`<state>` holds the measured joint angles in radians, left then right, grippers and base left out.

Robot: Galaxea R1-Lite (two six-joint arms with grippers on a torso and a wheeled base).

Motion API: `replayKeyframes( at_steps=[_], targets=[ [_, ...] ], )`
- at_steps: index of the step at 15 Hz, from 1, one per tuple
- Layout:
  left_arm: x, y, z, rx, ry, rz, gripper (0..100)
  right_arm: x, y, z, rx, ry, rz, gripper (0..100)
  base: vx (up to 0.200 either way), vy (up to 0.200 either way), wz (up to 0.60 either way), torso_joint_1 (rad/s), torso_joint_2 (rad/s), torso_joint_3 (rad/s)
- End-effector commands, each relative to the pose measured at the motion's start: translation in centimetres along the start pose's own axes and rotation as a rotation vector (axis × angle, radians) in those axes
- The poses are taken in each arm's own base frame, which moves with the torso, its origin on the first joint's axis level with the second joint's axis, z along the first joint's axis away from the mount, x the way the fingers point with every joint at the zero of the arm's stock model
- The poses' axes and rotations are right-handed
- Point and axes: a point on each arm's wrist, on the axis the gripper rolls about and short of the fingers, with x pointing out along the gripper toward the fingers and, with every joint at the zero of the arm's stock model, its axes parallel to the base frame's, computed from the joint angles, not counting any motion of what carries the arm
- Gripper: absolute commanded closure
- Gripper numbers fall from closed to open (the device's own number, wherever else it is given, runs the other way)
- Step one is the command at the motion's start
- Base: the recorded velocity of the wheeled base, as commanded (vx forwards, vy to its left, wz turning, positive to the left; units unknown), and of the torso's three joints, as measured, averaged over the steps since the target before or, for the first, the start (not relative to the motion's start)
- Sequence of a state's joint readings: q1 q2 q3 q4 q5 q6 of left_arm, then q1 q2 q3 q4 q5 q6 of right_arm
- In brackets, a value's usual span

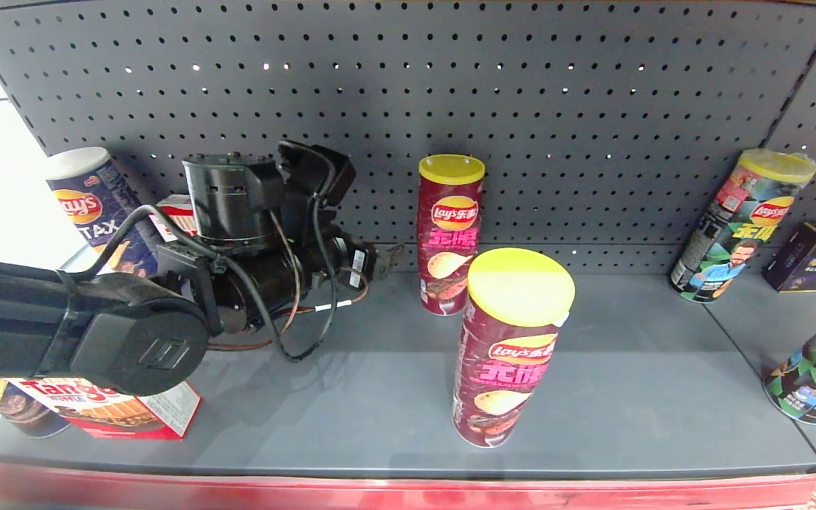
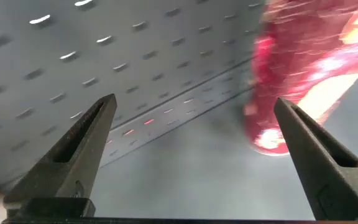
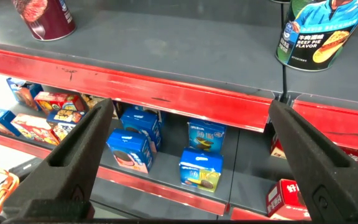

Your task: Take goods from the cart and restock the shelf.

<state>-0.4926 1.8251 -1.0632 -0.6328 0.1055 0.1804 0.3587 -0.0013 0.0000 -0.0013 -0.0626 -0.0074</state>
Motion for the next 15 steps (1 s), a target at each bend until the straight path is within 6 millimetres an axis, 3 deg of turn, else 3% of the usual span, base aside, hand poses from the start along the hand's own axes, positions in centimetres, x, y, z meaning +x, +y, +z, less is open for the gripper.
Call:
replayKeyframes(
  at_steps=[1, 6, 15],
  targets=[
    [-0.2, 0.2, 0.2, 0.001, -0.004, 0.015, 0, 0.0, 0.0, 0.0, 0.000, 0.001, 0.000, 0, 0.000, 0.000, 0.00, 0.000, 0.00, 0.000],
    [2.5, 0.3, -1.8, 0.070, 0.064, 0.073, 0, 0.0, 0.0, 0.0, 0.000, 0.001, 0.000, 0, 0.000, 0.000, 0.00, 0.000, 0.00, 0.000],
    [3.8, -1.7, -2.1, 0.074, 0.064, 0.029, 0, 0.0, 0.0, 0.0, 0.000, 0.001, 0.000, 0, 0.000, 0.000, 0.00, 0.000, 0.00, 0.000]
  ],
)
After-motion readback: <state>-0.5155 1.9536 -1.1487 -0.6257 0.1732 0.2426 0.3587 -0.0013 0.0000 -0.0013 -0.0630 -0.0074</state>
